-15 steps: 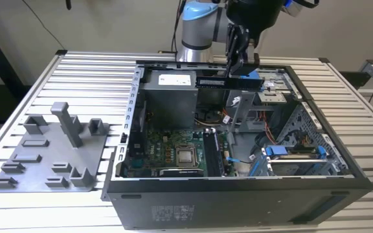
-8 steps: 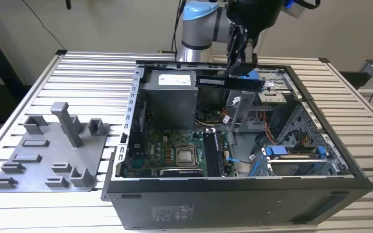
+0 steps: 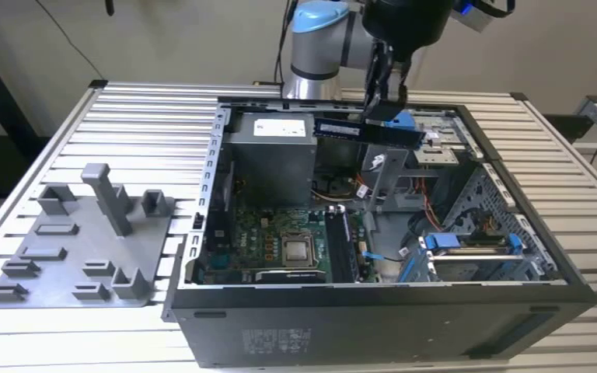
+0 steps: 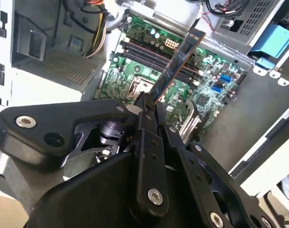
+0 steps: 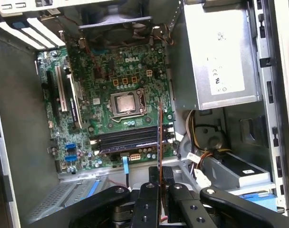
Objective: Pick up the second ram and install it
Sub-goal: 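Insert the second ram into the second slot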
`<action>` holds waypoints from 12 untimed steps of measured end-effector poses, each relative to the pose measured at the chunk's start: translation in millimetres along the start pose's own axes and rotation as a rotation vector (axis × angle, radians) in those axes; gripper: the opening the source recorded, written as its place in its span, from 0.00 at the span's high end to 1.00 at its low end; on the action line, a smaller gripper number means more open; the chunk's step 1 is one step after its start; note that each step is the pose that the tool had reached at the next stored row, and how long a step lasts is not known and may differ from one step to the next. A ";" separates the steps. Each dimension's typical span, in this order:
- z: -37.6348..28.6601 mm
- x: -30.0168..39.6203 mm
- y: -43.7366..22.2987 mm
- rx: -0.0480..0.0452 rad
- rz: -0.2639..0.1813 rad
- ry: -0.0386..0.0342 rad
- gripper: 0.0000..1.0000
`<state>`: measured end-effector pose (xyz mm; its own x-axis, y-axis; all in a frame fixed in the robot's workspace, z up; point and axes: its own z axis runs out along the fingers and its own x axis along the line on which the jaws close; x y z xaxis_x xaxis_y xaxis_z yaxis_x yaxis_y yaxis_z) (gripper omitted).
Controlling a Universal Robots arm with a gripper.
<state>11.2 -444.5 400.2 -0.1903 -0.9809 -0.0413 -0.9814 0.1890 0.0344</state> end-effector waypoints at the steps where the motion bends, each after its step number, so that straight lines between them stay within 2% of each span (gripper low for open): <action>1: 0.1 0.0 0.0 0.0005 0.012 -0.0003 0.86; 5: 0.3 0.0 0.0 0.0019 0.048 -0.0015 0.86; 12: 0.4 0.0 0.0 0.0022 0.052 -0.0017 0.86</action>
<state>11.2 -444.5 399.8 -0.2413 -0.9696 -0.0412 -0.9702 0.2400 0.0344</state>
